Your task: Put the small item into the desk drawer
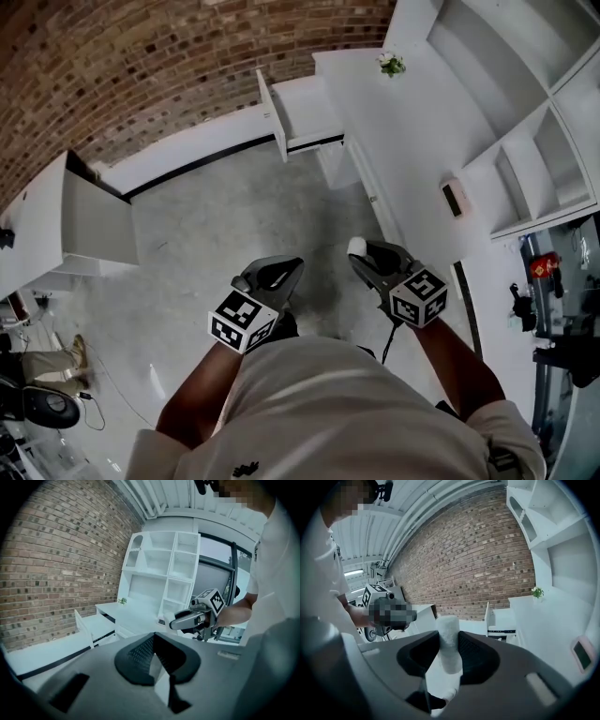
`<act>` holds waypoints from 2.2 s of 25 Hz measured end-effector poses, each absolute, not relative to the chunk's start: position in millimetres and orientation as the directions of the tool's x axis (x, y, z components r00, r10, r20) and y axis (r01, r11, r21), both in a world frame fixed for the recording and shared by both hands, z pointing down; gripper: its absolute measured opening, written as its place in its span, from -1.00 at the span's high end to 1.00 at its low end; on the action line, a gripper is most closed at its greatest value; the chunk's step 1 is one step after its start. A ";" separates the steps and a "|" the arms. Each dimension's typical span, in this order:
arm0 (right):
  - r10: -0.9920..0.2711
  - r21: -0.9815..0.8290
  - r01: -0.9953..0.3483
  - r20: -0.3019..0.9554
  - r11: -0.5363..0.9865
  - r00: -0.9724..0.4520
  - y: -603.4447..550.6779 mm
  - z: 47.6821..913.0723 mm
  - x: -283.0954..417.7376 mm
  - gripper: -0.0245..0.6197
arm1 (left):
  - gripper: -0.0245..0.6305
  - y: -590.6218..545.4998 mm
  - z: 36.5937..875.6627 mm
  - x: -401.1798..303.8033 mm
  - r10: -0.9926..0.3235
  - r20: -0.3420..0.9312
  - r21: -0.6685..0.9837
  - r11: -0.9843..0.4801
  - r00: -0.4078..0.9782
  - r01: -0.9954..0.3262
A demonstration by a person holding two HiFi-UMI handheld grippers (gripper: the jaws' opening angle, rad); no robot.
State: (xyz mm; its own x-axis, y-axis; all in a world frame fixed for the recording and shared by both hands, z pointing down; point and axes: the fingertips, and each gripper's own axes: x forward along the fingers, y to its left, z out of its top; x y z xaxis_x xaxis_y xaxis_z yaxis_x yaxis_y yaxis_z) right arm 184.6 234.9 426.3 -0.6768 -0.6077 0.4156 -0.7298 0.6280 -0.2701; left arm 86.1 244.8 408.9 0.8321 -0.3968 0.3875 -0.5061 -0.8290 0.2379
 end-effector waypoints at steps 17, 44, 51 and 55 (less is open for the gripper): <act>-0.634 -0.191 -0.771 0.468 0.608 -0.616 62.6 414.8 109.2 0.48 | 0.91 111.4 402.5 -27.8 -0.423 0.361 0.244 -0.817 0.831 -0.522; -0.535 -0.104 -0.712 0.586 0.695 -0.608 -252.9 495.0 125.8 0.48 | 0.91 -127.6 409.8 -33.7 -0.532 0.424 0.245 -0.711 0.732 -0.659; -0.491 -0.068 -0.686 0.647 0.725 -0.583 -330.2 545.2 131.1 0.48 | 0.91 -180.6 420.5 -19.1 -0.529 0.459 0.263 -0.687 0.714 -0.678; -0.465 -0.057 -0.677 0.684 0.734 -0.562 -370.5 580.1 133.8 0.48 | 0.91 -204.5 429.5 -11.4 -0.524 0.479 0.285 -0.666 0.704 -0.689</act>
